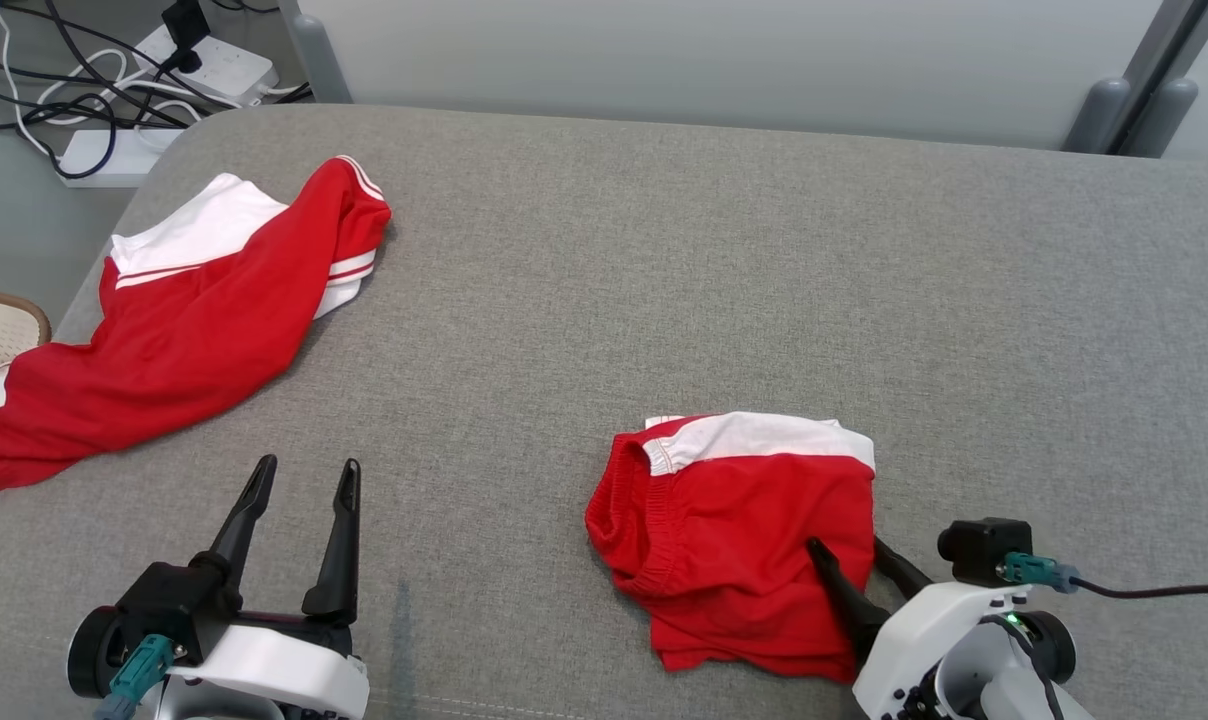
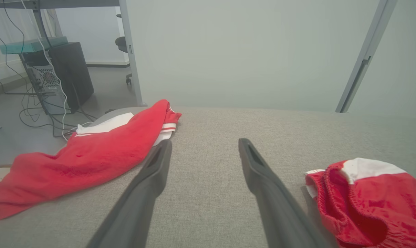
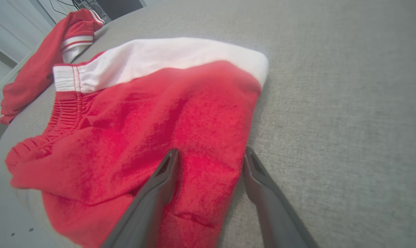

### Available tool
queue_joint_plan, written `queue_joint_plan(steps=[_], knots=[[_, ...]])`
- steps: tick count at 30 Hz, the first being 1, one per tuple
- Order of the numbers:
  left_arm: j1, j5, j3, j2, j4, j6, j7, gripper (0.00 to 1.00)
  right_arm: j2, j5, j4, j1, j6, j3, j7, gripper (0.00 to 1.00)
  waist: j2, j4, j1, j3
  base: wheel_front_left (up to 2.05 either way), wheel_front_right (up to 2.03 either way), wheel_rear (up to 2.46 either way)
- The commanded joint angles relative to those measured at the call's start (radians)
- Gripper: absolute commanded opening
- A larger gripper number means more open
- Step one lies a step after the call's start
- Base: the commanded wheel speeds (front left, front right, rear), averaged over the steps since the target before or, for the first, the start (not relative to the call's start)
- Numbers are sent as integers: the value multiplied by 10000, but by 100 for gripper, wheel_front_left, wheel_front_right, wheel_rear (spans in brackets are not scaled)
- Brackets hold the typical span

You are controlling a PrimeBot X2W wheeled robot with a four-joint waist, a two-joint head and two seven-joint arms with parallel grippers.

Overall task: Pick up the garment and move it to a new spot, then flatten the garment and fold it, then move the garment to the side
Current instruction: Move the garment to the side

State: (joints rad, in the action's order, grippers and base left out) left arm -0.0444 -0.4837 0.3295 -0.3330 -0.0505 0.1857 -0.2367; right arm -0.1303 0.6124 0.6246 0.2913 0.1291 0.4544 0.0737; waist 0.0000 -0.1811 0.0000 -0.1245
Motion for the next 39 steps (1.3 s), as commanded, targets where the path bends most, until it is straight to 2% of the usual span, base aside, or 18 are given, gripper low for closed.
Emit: queue_joint_plan(steps=[1,10,20,29,39], knots=[[-310,13,-358,-232,246,18,17,100,47,171,-102,314,16,307,118,0,0,-17,0,-12,0,0,0],[-294,-61,-285,-220,270,22,71,100,-144,653,314,782,16,1031,496,0,0,115,0,-66,0,0,0],[-501,-108,-91,-287,368,-197,190,100,-601,895,307,894,16,1252,1013,0,0,929,0,-185,0,0,0],[-924,39,142,-477,479,-376,429,100,-946,930,41,825,16,1046,1392,0,0,2646,0,-491,0,0,0],[-1216,258,100,-845,735,-196,788,100,-942,982,53,1060,16,1021,1588,0,0,4548,0,-797,0,0,0]])
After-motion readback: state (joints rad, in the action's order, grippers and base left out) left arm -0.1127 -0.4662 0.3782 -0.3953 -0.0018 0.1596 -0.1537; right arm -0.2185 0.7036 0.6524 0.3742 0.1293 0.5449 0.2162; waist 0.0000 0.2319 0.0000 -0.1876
